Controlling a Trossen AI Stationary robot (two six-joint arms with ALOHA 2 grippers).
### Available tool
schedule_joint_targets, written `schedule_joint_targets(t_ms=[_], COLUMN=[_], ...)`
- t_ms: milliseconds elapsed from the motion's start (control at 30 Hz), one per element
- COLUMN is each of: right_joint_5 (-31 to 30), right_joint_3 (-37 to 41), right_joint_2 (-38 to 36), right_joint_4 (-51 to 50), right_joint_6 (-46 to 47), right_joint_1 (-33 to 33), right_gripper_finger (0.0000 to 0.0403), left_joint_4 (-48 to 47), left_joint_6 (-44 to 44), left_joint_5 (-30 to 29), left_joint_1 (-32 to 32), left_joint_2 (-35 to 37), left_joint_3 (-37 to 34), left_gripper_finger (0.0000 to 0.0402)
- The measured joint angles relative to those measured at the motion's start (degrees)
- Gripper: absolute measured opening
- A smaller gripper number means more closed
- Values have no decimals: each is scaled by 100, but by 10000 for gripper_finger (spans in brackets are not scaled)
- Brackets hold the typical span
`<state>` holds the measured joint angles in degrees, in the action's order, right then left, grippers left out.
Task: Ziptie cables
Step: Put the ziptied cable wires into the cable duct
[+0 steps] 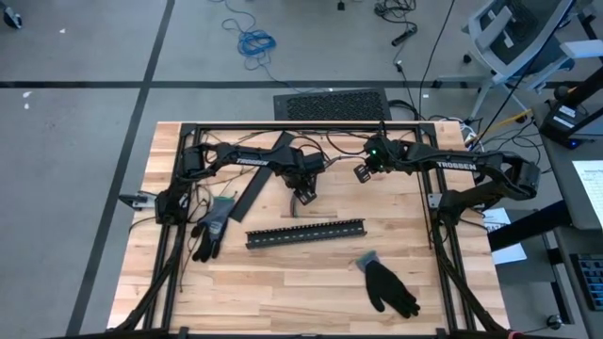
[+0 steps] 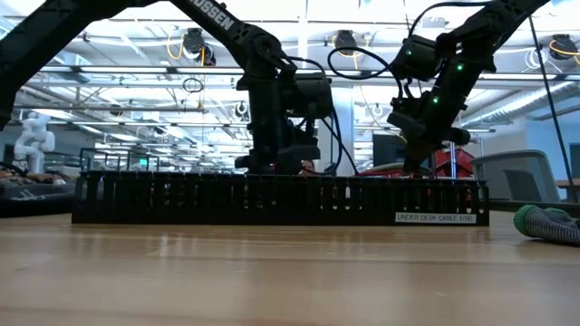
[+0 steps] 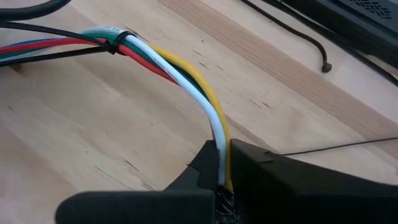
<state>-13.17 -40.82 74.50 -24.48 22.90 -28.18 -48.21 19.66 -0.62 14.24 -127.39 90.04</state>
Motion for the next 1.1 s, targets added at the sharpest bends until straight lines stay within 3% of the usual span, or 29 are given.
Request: schedule_joint_targets(t_ms=[133, 367, 700, 933, 1100], right_joint_5=[0, -17, 22, 460, 650], right_joint_3=[0, 0, 0, 0, -2], right_joint_2=[0, 0, 0, 0, -48], right_joint_4=[1, 5, 183, 557, 704], right_joint_6=[0, 0, -1, 28, 36], right_joint_1=[2, 0, 2, 1, 9], right_gripper_finger=[4, 4, 4, 4, 4], left_joint_4=[26, 101, 9, -254, -745], left_joint_6=[-220, -526, -821, -963, -1045], left_joint_5=[17, 108, 103, 55, -693], left_joint_1=[-6, -17, 87, 191, 283], left_joint_2=[0, 0, 196, 537, 815], left_joint_3=[0, 0, -31, -61, -98], left_gripper_finger=[147, 18, 18, 18, 18])
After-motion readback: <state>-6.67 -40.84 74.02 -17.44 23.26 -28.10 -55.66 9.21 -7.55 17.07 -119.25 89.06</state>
